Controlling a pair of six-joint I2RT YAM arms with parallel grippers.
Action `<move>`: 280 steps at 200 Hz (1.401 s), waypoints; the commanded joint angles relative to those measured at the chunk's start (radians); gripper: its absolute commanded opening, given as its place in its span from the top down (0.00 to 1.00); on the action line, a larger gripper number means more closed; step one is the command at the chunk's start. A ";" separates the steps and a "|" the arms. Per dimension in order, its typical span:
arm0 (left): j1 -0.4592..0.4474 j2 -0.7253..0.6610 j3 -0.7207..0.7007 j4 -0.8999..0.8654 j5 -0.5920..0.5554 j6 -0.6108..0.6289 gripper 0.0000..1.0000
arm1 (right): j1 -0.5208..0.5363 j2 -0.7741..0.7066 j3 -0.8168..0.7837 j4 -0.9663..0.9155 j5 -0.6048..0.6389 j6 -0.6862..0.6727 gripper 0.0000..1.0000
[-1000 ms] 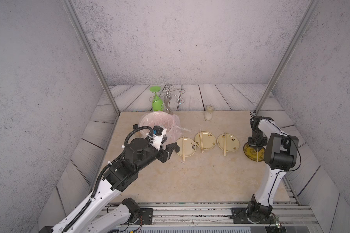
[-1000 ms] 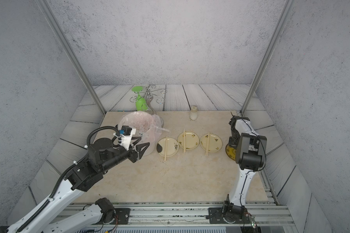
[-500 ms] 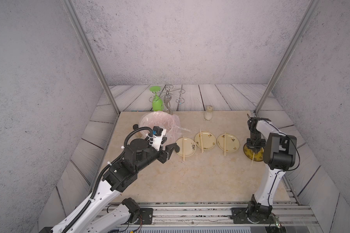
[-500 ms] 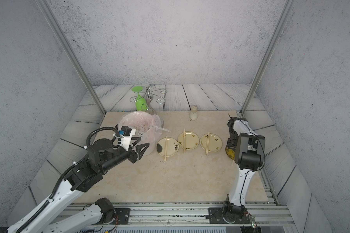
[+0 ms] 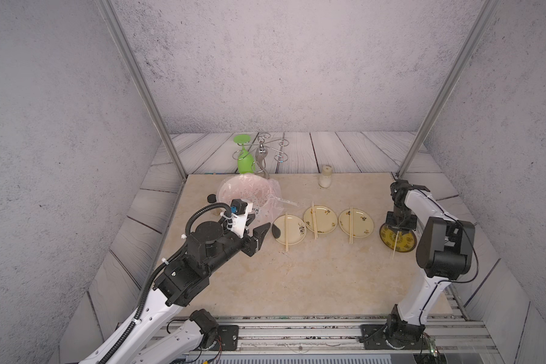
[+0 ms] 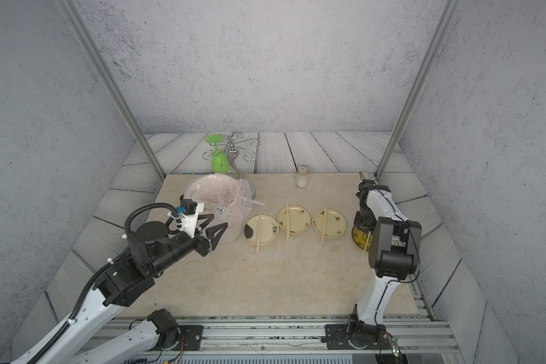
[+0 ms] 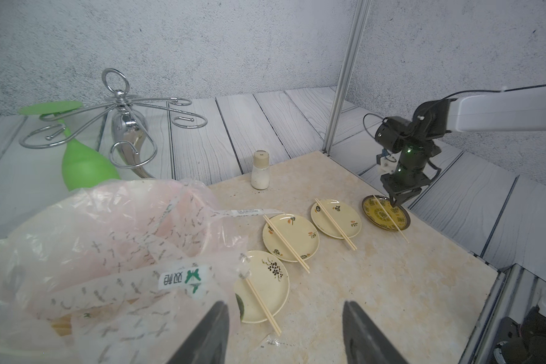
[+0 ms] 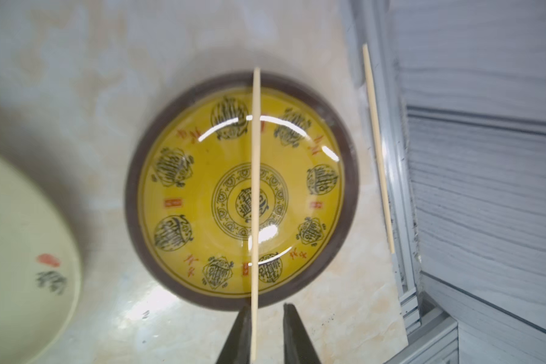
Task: Remove the packaging of disposable chopsticks
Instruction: Place the disposable chopsticks on the plate, then reset both arms
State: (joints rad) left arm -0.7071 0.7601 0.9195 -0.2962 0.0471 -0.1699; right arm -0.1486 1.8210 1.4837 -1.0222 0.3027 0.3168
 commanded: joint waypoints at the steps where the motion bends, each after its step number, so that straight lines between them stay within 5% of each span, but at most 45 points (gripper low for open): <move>1: 0.008 0.026 0.034 -0.002 -0.001 -0.029 0.41 | -0.039 -0.111 -0.006 0.045 -0.013 0.024 0.78; 63: 0.008 -0.002 0.030 -0.015 -0.033 -0.119 0.42 | -0.079 -0.103 -0.030 0.075 -0.091 -0.006 0.77; 166: 0.008 0.003 0.043 -0.062 -0.110 -0.070 0.42 | -0.079 -0.067 -0.081 0.130 -0.108 0.010 0.74; 186: 0.009 -0.011 0.012 -0.037 -0.255 -0.037 0.42 | -0.080 -0.111 -0.141 0.212 -0.096 0.002 0.71; 231: 0.020 0.007 -0.121 0.179 -0.844 0.126 0.41 | -0.073 -0.347 -0.490 0.654 -0.207 -0.021 0.61; 280: 0.040 -0.079 -0.341 0.519 -0.989 0.250 0.44 | -0.025 -0.579 -0.849 1.100 -0.287 -0.044 0.55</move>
State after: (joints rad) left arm -0.6880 0.7315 0.6518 -0.0101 -0.7841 -0.0170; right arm -0.2104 1.3209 0.7376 -0.2241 0.0605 0.3012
